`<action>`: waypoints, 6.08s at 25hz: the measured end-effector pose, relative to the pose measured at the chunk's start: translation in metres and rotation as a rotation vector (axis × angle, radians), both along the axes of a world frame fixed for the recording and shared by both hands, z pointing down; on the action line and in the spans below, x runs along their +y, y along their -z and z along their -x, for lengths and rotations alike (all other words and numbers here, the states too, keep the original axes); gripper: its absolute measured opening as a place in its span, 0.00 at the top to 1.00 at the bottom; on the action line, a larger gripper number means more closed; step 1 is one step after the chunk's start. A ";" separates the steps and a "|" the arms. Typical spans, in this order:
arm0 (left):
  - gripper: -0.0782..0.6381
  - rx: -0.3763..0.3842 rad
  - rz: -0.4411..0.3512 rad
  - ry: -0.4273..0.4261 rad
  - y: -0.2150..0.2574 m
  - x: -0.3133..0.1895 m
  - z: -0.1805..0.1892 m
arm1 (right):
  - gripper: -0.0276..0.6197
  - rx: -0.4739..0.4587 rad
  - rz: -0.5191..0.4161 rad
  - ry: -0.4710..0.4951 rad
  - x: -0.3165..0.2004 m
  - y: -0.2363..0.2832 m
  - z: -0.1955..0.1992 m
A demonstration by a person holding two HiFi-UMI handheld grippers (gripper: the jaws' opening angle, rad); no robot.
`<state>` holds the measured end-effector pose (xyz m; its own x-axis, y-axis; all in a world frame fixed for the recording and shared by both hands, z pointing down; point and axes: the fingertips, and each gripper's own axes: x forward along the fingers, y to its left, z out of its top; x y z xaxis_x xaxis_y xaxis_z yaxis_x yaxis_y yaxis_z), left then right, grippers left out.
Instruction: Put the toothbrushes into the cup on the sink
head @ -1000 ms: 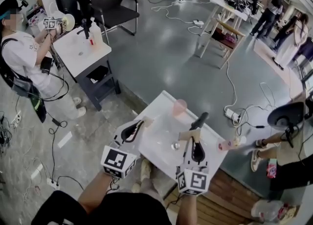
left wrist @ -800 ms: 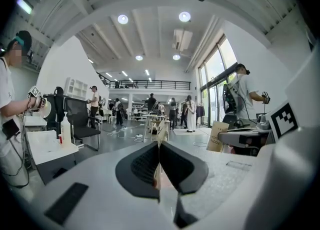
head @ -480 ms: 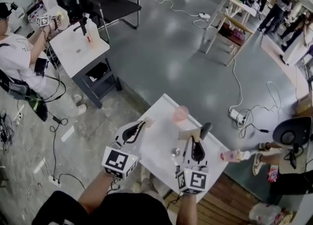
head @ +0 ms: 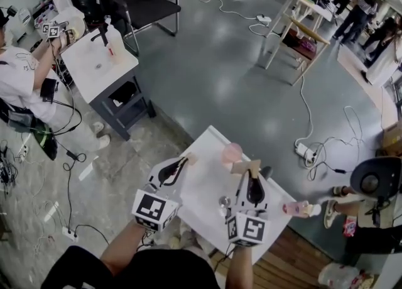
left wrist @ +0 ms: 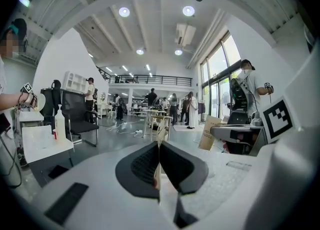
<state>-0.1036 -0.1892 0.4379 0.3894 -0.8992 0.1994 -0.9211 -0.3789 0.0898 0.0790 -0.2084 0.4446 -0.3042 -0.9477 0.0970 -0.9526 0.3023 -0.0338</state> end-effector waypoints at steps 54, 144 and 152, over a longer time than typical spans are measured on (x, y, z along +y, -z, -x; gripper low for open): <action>0.88 0.000 0.129 0.015 -0.077 -0.064 0.015 | 0.87 0.009 0.207 -0.143 -0.107 -0.133 -0.006; 0.88 -0.010 -0.111 -0.112 0.049 0.166 -0.035 | 0.96 0.093 -0.018 -0.096 0.187 0.015 -0.022; 0.88 -0.005 -0.134 -0.127 0.052 0.129 -0.044 | 0.96 0.086 0.009 -0.100 0.161 -0.002 -0.028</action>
<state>-0.0593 -0.0605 0.3858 0.5011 -0.8613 0.0838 -0.8652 -0.5008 0.0262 0.1074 -0.0470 0.4464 -0.1983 -0.9718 0.1276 -0.9775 0.2056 0.0466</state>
